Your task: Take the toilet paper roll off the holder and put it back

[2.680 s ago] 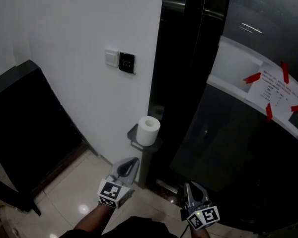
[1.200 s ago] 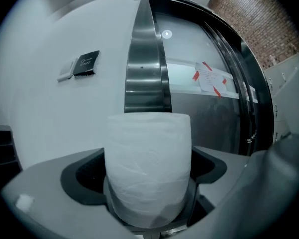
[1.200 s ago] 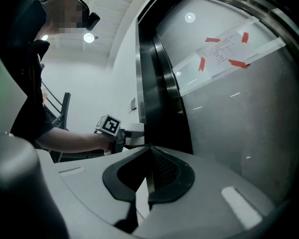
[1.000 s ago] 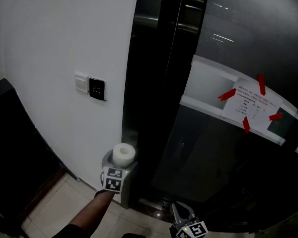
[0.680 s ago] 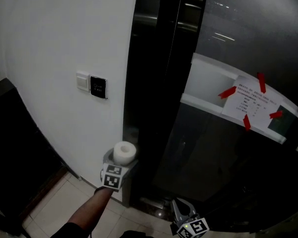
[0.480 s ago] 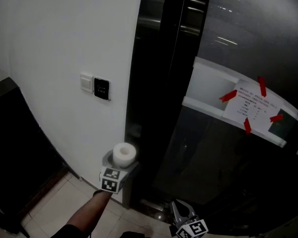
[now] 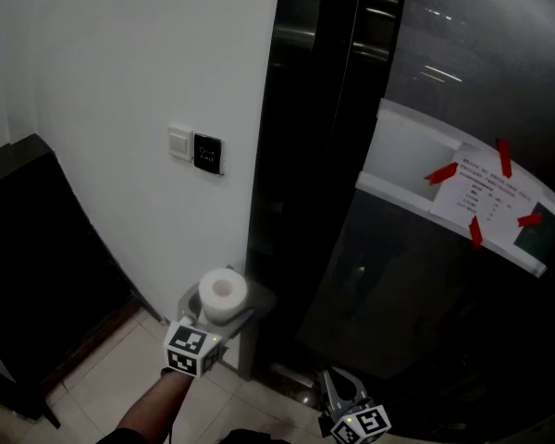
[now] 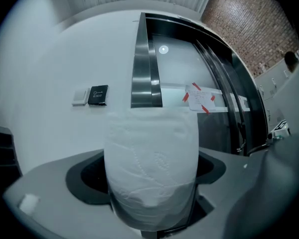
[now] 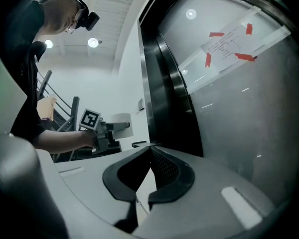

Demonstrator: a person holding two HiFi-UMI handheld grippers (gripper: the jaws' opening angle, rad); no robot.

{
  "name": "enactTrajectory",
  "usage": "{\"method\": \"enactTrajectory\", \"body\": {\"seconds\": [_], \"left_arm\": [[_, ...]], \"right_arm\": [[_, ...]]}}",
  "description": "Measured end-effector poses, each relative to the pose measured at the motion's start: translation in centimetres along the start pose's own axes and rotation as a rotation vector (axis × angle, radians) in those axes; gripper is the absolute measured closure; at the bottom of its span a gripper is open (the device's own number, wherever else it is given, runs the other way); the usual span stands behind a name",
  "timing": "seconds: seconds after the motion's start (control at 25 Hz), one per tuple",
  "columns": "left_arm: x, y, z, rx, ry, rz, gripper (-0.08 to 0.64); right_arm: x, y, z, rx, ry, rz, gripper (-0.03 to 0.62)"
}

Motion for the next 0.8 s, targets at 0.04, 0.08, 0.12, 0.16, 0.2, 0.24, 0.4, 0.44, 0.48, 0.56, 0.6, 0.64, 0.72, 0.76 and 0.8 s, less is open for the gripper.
{"method": "enactTrajectory", "body": {"seconds": [0.04, 0.08, 0.12, 0.16, 0.2, 0.24, 0.4, 0.44, 0.48, 0.56, 0.6, 0.64, 0.72, 0.76, 0.8], "left_arm": [[0.1, -0.7, 0.1, 0.004, 0.000, 0.000, 0.080], [0.2, -1.4, 0.2, 0.007, 0.002, 0.004, 0.081], [0.3, -2.1, 0.3, 0.008, 0.005, 0.009, 0.081], [0.5, -2.8, 0.3, 0.009, 0.009, 0.013, 0.081], [0.7, -3.6, 0.3, 0.013, 0.010, 0.014, 0.081], [1.0, -4.3, 0.3, 0.019, 0.007, 0.011, 0.081], [2.5, -7.3, 0.2, 0.055, 0.007, 0.007, 0.081], [2.7, -8.0, -0.1, 0.059, 0.012, 0.012, 0.081], [2.8, -8.7, -0.4, 0.061, 0.013, 0.017, 0.081], [2.9, -10.0, -1.0, 0.058, 0.004, 0.025, 0.081], [3.0, -10.6, -1.3, 0.054, -0.006, 0.032, 0.081], [2.9, -11.2, -1.5, 0.050, -0.019, 0.041, 0.081], [2.8, -12.2, -1.8, 0.040, -0.043, 0.072, 0.081], [2.7, -12.6, -2.0, 0.032, -0.053, 0.089, 0.081], [2.7, -13.0, -2.2, 0.024, -0.062, 0.104, 0.081]], "right_arm": [[-0.2, 0.1, -0.1, -0.002, 0.002, 0.008, 0.578], [-0.3, 0.2, -0.1, -0.003, 0.004, 0.016, 0.578], [-0.5, 0.3, -0.2, -0.004, 0.006, 0.025, 0.578], [-0.7, 0.4, -0.2, -0.005, 0.009, 0.034, 0.578], [-0.8, 0.4, -0.3, -0.008, 0.008, 0.042, 0.578], [-0.9, 0.4, -0.3, -0.014, 0.001, 0.048, 0.578], [-1.0, 0.5, -0.4, -0.026, -0.019, 0.066, 0.578], [-1.1, 0.6, -0.3, -0.023, -0.013, 0.072, 0.578], [-1.2, 0.6, -0.3, -0.021, -0.009, 0.077, 0.578], [-1.3, 0.6, -0.5, -0.024, -0.007, 0.086, 0.578], [-1.4, 0.5, -0.5, -0.027, -0.008, 0.088, 0.578], [-1.4, 0.4, -0.6, -0.028, -0.007, 0.088, 0.578], [-1.4, 0.4, -0.8, -0.030, -0.002, 0.085, 0.578], [-1.4, 0.4, -0.9, -0.031, 0.002, 0.085, 0.578], [-1.4, 0.4, -1.0, -0.033, 0.006, 0.087, 0.578]]}}
Point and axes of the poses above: the fingertips, and each gripper's own axes: y forward along the fingers, x to its right, z out of its top, the point moved 4 cm from there along -y, backward along the fingers, and after that the axes turned 1 degree about -x, right-handed, at the moved point
